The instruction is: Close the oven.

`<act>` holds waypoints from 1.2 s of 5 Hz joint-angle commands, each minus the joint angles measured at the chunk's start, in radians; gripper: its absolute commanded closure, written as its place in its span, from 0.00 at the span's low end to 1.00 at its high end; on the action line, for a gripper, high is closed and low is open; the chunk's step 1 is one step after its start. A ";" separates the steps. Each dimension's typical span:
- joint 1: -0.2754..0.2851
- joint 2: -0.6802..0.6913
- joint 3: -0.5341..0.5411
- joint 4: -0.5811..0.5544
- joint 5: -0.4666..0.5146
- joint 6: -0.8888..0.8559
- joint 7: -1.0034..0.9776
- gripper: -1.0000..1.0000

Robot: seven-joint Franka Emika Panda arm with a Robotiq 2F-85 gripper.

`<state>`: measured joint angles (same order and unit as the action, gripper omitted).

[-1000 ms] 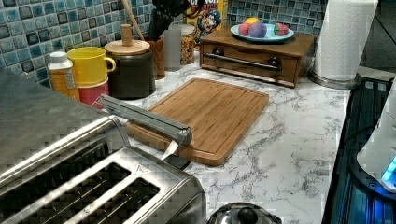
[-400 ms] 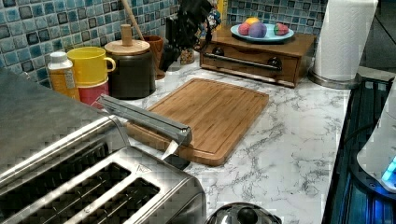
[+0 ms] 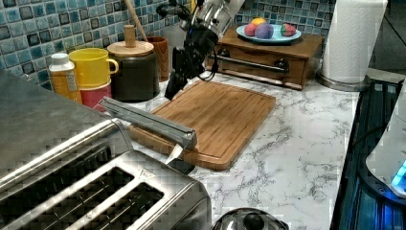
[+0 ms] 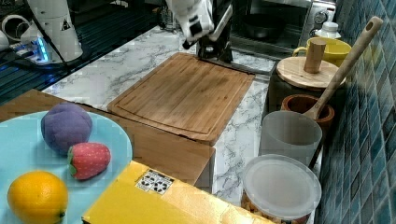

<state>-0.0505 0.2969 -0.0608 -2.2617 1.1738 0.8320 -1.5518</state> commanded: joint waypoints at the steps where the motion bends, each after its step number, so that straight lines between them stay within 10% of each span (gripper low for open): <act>1: 0.041 -0.090 0.081 -0.016 0.347 0.074 -0.389 1.00; 3: 0.084 -0.015 0.114 0.051 0.202 0.111 -0.244 1.00; 5: 0.078 -0.056 0.150 0.070 0.373 0.177 -0.285 1.00; 6: 0.083 -0.018 0.155 0.096 0.254 0.157 -0.179 1.00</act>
<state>0.0190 0.3262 0.0761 -2.3027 1.4287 0.9780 -1.8350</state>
